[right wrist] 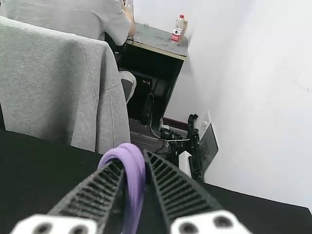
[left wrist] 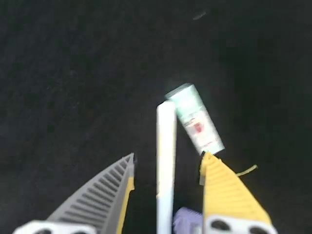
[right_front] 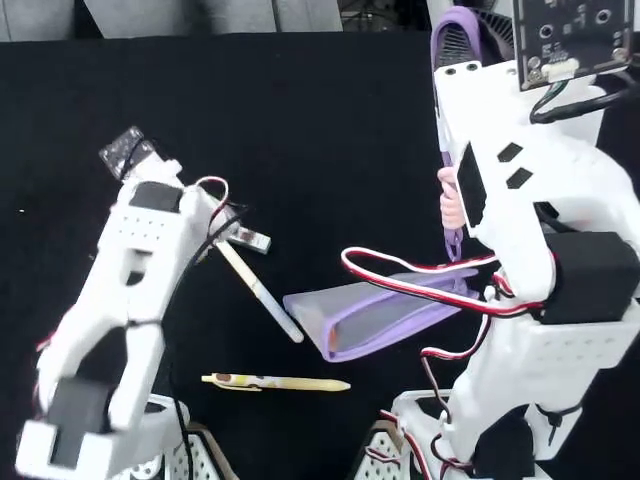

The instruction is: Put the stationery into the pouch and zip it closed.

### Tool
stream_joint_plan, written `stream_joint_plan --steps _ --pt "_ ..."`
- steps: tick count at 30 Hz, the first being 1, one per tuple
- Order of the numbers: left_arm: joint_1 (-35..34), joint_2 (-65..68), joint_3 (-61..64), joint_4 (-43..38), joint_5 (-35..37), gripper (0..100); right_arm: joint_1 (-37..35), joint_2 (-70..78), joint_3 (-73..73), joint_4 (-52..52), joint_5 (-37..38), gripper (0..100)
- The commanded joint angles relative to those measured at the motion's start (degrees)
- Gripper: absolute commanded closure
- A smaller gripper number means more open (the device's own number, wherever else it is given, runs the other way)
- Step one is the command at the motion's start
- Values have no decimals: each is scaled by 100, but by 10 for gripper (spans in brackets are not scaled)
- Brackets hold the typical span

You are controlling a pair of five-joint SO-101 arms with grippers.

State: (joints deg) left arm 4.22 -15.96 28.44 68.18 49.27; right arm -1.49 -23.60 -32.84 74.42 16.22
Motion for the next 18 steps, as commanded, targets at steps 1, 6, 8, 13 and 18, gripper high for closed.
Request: stream_joint_plan --steps 1,6,8,13,18 --pt "110 730 -611 378 237 784 -88 -57 -48 -158 62 987" --pt "171 1336 -620 -35 237 784 -88 -57 -48 -149 62 987" --pt "295 1477 -567 -264 237 784 -88 -57 -48 -149 62 987" --pt "620 1785 -567 -589 220 784 -88 -66 -48 -149 62 987" --pt "576 2198 -558 -1046 211 784 -88 -84 -57 -141 62 987"
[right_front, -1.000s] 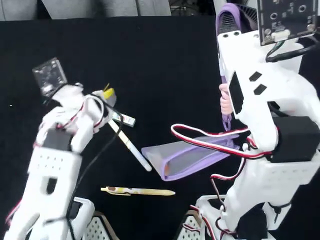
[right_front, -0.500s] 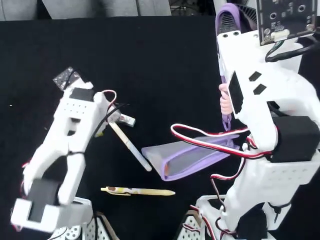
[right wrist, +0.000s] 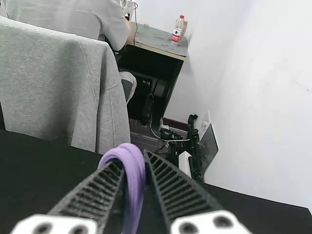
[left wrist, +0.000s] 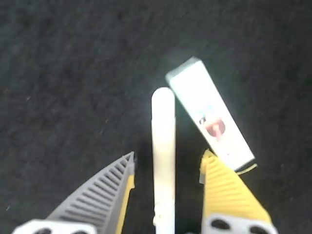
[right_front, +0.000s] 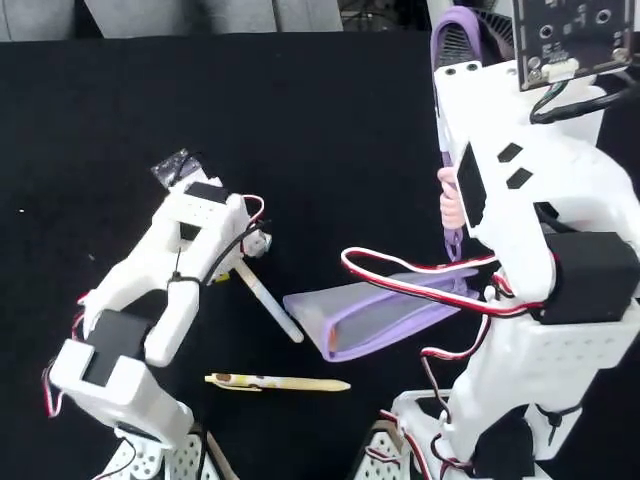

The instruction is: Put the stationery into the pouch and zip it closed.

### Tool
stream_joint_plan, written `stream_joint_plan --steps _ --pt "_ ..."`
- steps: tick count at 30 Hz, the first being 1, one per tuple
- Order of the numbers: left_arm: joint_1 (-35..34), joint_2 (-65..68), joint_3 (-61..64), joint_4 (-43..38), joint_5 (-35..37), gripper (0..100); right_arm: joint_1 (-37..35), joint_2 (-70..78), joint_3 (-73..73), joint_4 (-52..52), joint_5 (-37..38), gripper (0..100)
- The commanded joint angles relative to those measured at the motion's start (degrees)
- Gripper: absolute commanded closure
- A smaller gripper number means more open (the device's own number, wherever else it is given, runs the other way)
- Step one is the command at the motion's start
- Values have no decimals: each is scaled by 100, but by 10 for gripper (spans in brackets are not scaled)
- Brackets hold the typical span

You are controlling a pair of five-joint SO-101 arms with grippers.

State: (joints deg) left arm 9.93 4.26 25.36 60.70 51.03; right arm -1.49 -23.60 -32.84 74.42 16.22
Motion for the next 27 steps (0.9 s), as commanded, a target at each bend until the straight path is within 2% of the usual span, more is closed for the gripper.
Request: stream_joint_plan --steps 1,7,10,13,17,21,27 --pt "4 290 -251 -325 35 784 -88 -84 -57 -141 62 987" --pt "4 800 -303 -308 26 804 -88 -84 -57 -141 70 987" --pt "4 774 -303 -299 -79 896 -88 -92 -57 -141 70 987" --pt "48 651 -312 -308 -721 977 -70 -92 -57 -141 70 987" --pt "-4 396 -251 -281 -835 972 -70 -92 -57 -141 70 987" --pt "-242 -88 -497 132 -835 971 -70 -92 -57 -141 70 987" --pt "-523 -1565 -1262 703 -853 971 -79 -75 -57 -149 70 987"
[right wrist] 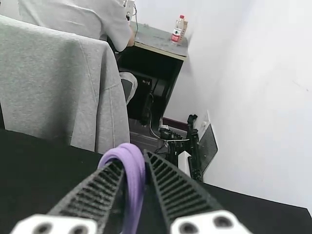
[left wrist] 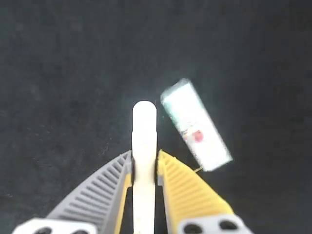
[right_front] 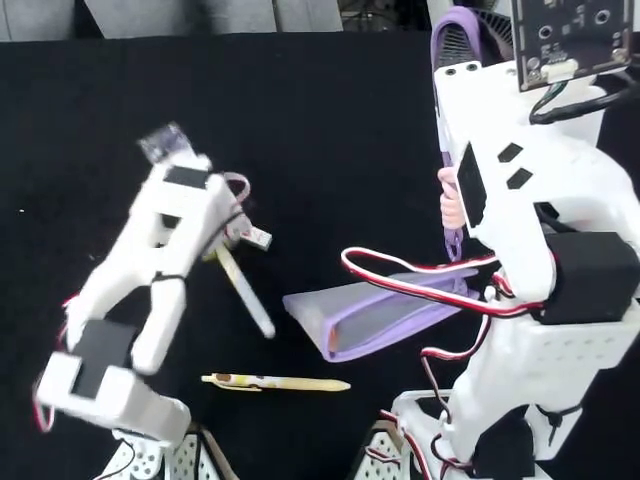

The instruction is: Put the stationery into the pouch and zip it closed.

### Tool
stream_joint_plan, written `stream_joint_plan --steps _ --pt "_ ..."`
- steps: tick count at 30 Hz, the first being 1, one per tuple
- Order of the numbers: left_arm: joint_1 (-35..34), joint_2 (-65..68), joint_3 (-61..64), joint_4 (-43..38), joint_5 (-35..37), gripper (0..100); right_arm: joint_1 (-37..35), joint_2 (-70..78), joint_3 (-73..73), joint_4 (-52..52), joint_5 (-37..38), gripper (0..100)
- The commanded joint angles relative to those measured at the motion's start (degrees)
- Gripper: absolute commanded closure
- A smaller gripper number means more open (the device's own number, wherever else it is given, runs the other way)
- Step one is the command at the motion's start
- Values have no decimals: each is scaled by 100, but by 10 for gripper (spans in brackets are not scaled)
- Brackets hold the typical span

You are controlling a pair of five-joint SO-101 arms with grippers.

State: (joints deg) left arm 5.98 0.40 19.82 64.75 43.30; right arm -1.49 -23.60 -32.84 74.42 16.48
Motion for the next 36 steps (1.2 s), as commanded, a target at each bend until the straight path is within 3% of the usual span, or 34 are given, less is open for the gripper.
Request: stream_joint_plan --steps 1,9,17,24,31,36 --pt "-110 -1512 -804 360 -79 971 -79 -75 -57 -149 44 987" --pt "268 -4369 -936 -26 -62 971 -79 -75 -57 -141 44 987" --pt "418 -6505 -418 -1521 -53 970 -79 -66 -57 -141 44 987" --pt "1763 -7912 743 -2382 -299 970 -79 -57 -57 -141 44 987" --pt "2510 -8501 1534 -2664 -554 970 -79 -57 -48 -158 44 987" --pt "3451 -8651 1974 -2673 -1345 970 -79 -57 -40 -158 44 987"
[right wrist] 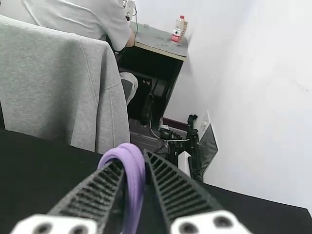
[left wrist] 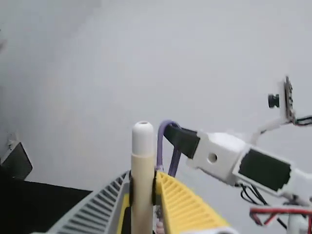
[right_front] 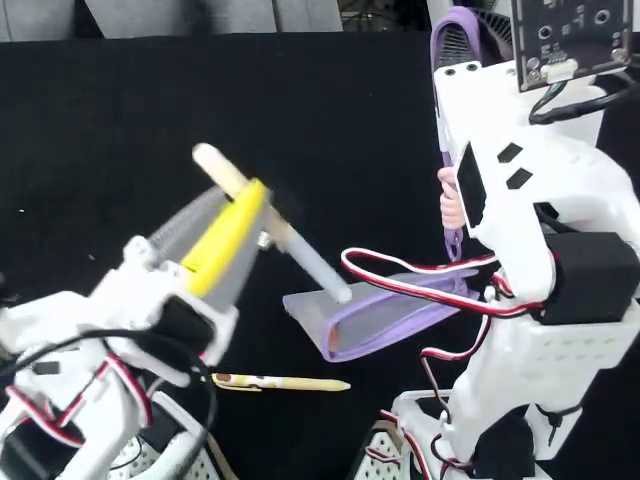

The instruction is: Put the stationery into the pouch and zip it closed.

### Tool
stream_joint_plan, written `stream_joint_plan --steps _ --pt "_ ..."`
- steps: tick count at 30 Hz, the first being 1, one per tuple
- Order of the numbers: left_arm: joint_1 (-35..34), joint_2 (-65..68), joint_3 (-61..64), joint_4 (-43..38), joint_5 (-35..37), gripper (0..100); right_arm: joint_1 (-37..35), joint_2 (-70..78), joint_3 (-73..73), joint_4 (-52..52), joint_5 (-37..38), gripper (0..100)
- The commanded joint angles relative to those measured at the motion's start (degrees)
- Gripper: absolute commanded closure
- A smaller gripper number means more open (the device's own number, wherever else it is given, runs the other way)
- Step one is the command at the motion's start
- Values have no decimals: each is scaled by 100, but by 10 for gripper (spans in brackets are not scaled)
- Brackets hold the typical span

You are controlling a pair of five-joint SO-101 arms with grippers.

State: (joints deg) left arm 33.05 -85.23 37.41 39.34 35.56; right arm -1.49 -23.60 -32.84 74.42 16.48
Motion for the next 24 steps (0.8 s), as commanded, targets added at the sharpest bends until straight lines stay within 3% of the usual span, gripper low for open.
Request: stream_joint_plan --steps 1,5,11,24 --pt "936 -123 286 -132 -712 970 -79 -57 -40 -158 44 987" --pt "1473 -211 558 -264 -1152 970 -79 -57 -40 -167 44 987" --pt "1525 -229 1420 -1002 -1670 970 -79 -57 -40 -167 44 987" --pt "1525 9 75 -1565 -756 970 -193 -57 -57 -149 44 987"
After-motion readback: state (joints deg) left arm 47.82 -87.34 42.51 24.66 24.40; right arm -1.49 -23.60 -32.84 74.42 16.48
